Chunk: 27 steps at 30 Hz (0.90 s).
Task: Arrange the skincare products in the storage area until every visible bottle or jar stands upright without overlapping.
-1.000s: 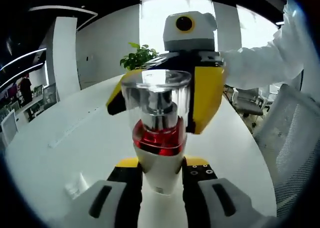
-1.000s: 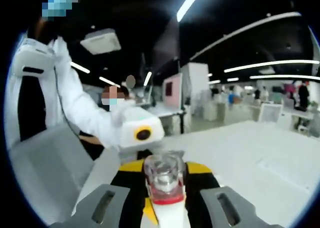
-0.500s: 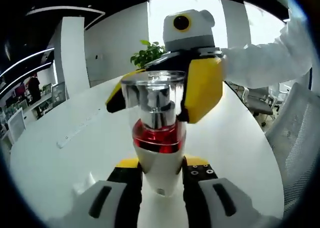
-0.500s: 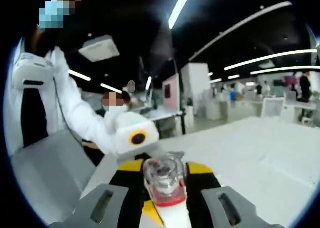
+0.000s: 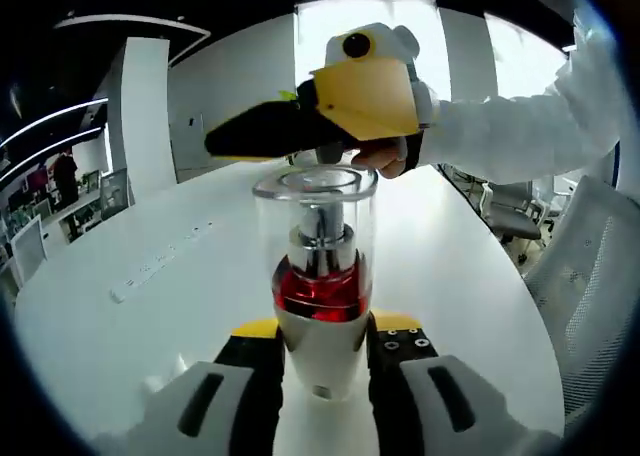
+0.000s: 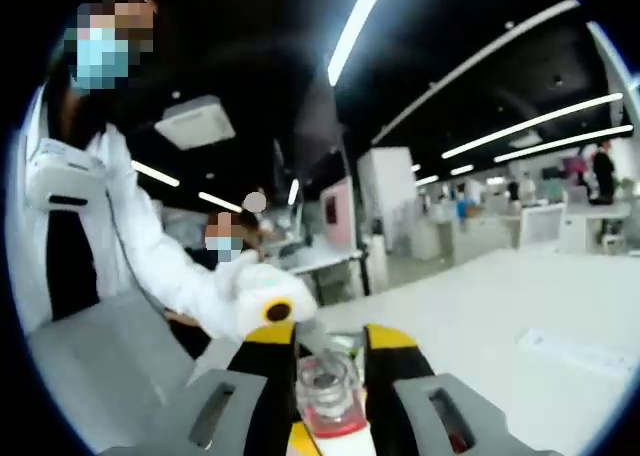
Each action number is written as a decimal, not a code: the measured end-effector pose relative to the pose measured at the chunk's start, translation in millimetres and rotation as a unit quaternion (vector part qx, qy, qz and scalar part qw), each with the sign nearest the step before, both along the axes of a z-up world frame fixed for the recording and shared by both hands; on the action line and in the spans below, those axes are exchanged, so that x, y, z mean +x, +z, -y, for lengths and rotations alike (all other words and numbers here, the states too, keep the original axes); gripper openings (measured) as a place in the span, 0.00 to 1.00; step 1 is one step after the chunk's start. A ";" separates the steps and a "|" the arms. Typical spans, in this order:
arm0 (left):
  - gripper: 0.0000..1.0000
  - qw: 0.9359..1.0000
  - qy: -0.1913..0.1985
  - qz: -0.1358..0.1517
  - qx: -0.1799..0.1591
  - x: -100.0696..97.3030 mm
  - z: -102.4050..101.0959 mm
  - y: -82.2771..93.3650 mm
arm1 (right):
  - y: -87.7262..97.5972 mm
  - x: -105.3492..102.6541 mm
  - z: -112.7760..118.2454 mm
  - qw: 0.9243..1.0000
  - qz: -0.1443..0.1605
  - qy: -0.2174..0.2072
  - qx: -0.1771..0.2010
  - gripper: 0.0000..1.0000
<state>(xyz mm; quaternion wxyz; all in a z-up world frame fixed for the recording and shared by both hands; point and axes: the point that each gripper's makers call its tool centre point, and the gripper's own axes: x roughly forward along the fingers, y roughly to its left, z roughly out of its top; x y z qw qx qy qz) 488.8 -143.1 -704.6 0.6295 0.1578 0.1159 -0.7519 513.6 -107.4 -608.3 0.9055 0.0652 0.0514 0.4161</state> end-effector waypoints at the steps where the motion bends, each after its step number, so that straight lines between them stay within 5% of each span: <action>1: 0.31 1.000 -0.002 0.003 -0.001 0.0 0.4 0.3 | -0.8 -0.4 -0.7 1.000 -0.001 0.001 -0.002 0.18; 20: 0.38 1.000 0.000 -0.005 -0.001 -7.9 -8.7 14.3 | 2.8 -1.7 3.3 0.999 -0.013 -0.033 -0.016 0.31; 27: 0.53 1.000 0.011 -0.003 0.010 -6.7 -18.1 13.4 | 4.8 -6.5 1.8 0.999 -0.025 -0.044 -0.014 0.46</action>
